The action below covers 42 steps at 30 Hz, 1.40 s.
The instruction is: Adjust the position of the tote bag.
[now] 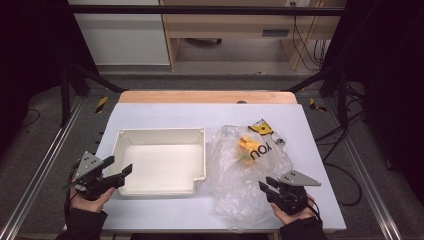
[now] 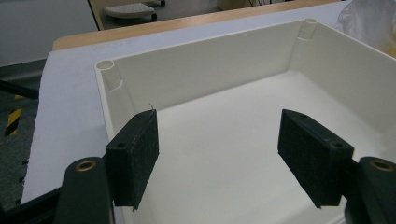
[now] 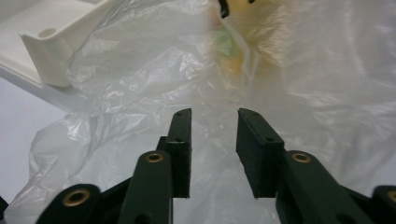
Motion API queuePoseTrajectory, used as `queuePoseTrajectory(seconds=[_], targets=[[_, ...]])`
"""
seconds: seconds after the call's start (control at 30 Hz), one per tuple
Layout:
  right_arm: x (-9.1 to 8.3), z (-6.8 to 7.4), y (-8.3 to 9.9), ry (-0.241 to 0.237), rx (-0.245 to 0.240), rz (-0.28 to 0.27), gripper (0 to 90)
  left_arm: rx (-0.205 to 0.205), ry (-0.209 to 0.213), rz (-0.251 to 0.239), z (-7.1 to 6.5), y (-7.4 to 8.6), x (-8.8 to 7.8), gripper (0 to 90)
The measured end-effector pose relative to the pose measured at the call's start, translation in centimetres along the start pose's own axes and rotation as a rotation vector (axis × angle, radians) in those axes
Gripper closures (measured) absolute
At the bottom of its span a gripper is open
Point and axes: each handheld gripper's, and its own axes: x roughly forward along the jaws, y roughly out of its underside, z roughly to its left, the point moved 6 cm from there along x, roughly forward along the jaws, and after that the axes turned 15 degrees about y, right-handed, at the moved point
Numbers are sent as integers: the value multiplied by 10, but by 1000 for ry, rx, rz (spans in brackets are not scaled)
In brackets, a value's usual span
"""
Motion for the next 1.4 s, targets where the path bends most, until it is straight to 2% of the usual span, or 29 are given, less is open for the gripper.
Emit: queuePoseTrajectory(seconds=[0.1,0.13,0.17,0.27,0.3,0.37,0.43,0.5,0.57,0.6,0.63,0.7,0.73,0.77,0.8,0.9,0.97,1.0,1.1,1.17,1.2,1.37,1.4], targets=[[-11,-8,6,19,43,-17,584,1,-1,3,0,1,1,291],[-11,-8,6,19,43,-17,584,1,-1,3,0,1,1,291],[-12,-12,10,26,65,-9,545,-1,0,5,0,1,1,291],[-9,-13,14,17,77,17,516,1,1,6,-1,1,1,292],[-2,-13,18,4,80,53,493,1,1,4,-1,1,1,292],[2,-11,19,-20,85,70,483,-1,1,4,0,2,2,293],[7,-7,19,-55,71,73,483,-3,1,7,0,2,2,293],[11,-2,17,-79,54,69,511,0,1,8,0,2,2,293],[14,2,16,-92,30,62,602,2,3,7,-1,1,3,294],[14,2,16,-92,30,62,602,2,3,7,-1,1,3,294],[15,5,14,-98,14,60,710,2,4,7,-1,2,3,295],[15,7,12,-106,1,52,793,1,5,9,-1,2,3,296],[15,7,12,-106,1,52,793,1,5,9,-1,2,3,298],[13,9,9,-112,-8,39,880,-1,7,8,0,2,3,298],[11,10,7,-117,-4,30,900,-1,7,8,0,2,3,299],[8,11,2,-119,-2,3,900,-1,8,8,-1,2,3,301],[3,12,-7,-123,-1,-40,900,-2,10,8,-1,2,4,302],[3,12,-7,-123,-1,-40,900,-2,10,8,-1,2,4,303],[-2,17,-25,-142,-5,-103,900,-1,14,8,-3,1,5,303],[-3,18,-30,-143,-7,-117,900,0,16,8,-4,1,6,304],[-3,23,-43,-154,-14,-144,900,2,16,8,-4,0,6,304],[6,38,-74,-163,-41,-191,900,9,26,13,-9,0,8,304],[6,38,-74,-163,-41,-191,900,9,26,13,-9,0,8,304]])
